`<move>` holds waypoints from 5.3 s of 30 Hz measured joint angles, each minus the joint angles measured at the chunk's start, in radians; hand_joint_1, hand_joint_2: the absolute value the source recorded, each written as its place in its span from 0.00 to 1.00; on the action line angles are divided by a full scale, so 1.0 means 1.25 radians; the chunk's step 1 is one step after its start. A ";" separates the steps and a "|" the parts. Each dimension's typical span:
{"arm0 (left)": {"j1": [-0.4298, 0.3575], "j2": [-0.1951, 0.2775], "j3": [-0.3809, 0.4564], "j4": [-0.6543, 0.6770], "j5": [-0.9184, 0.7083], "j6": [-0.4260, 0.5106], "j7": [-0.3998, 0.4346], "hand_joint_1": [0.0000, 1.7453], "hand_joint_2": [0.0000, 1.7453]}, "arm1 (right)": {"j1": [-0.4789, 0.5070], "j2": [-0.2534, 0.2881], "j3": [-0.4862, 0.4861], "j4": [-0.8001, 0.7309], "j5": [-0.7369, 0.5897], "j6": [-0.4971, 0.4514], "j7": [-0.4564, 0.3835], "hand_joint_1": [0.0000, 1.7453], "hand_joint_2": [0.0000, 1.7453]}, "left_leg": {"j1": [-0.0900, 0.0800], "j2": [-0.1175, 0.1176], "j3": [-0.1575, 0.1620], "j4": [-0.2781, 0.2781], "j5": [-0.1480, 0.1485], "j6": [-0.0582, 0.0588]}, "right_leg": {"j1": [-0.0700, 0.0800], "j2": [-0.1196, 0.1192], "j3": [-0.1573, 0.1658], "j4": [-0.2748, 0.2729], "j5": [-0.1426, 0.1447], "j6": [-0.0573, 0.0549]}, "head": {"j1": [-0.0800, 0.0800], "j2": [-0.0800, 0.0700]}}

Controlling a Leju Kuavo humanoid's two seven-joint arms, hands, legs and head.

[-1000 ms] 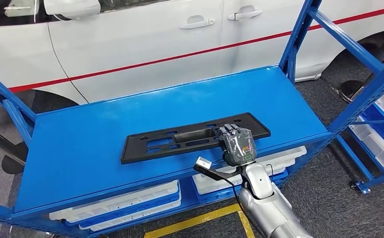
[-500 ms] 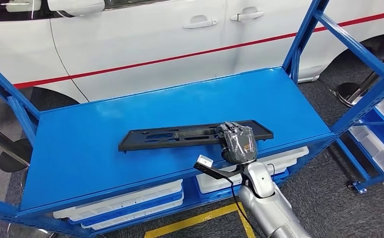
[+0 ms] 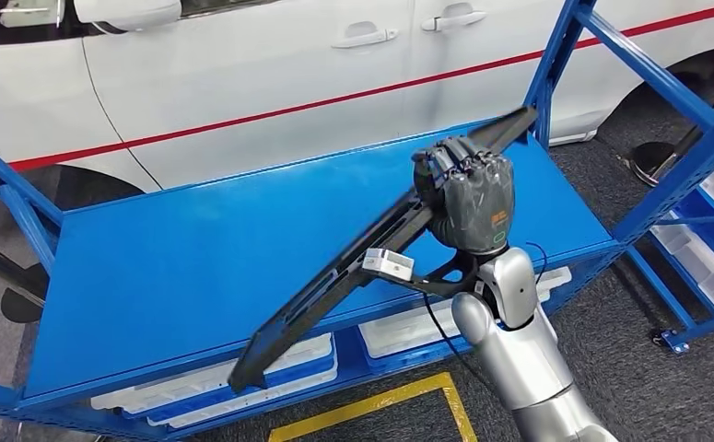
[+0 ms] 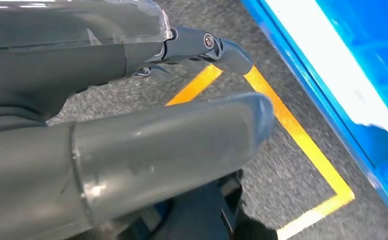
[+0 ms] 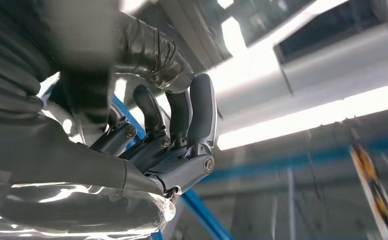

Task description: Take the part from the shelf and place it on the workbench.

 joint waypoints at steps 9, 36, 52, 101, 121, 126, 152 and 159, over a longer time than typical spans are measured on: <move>0.017 -0.036 0.001 -0.007 0.014 0.019 0.010 0.00 1.00 | -0.012 0.000 0.039 -0.068 -0.017 0.000 -0.025 1.00 1.00 | 0.001 0.000 -0.017 0.015 0.024 0.003 | 0.006 -0.003 0.010 -0.003 -0.004 -0.006 | 0.000 0.000; 0.002 -0.076 0.026 0.023 -0.012 0.023 0.032 0.00 1.00 | -0.032 -0.013 0.173 -0.155 -0.202 0.066 -0.059 1.00 1.00 | 0.006 0.001 -0.089 0.176 -0.061 -0.008 | 0.004 -0.004 0.007 -0.001 -0.005 -0.008 | 0.000 0.000; -0.028 -0.089 0.033 0.047 -0.014 0.015 0.027 0.00 1.00 | 0.005 -0.031 0.242 -0.162 -0.522 0.352 -0.062 1.00 1.00 | -0.001 0.002 0.020 -0.057 0.045 0.033 | 0.000 -0.004 -0.072 0.163 -0.065 0.028 | 0.000 0.000; -0.060 -0.071 0.033 0.075 -0.040 -0.038 0.014 0.00 1.00 | -0.075 -0.059 0.149 -0.133 -0.367 0.234 -0.073 1.00 1.00 | 0.005 -0.034 0.003 0.017 0.006 0.005 | 0.004 0.061 -0.006 -0.003 0.016 -0.006 | -0.001 0.000; -0.071 -0.063 0.033 0.076 -0.040 -0.033 0.013 0.00 1.00 | -0.086 -0.068 0.104 -0.106 -0.334 0.217 -0.064 1.00 1.00 | -0.006 0.089 0.033 -0.033 0.002 0.006 | 0.010 -0.034 -0.012 -0.002 0.009 0.003 | -0.001 0.000; -0.070 -0.064 0.033 0.076 -0.040 -0.035 0.015 0.00 1.00 | -0.086 -0.069 0.102 -0.103 -0.325 0.217 -0.063 1.00 1.00 | 0.003 0.016 -0.051 0.154 -0.093 -0.007 | 0.007 0.012 -0.011 -0.005 0.013 -0.010 | -0.001 0.000; -0.070 -0.065 0.033 0.076 -0.040 -0.042 0.014 0.00 1.00 | -0.090 -0.078 0.088 -0.070 -0.290 0.212 -0.025 1.00 1.00 | 0.003 0.038 0.031 -0.070 0.040 0.029 | -0.003 -0.001 -0.107 0.187 -0.070 0.037 | 0.000 0.000; -0.074 -0.067 0.033 0.076 -0.042 -0.045 0.013 0.00 1.00 | -0.099 -0.088 0.062 -0.024 -0.278 0.202 -0.017 1.00 1.00 | 0.004 0.033 -0.034 0.111 -0.070 -0.008 | 0.003 -0.005 -0.012 -0.007 0.016 0.001 | -0.001 0.000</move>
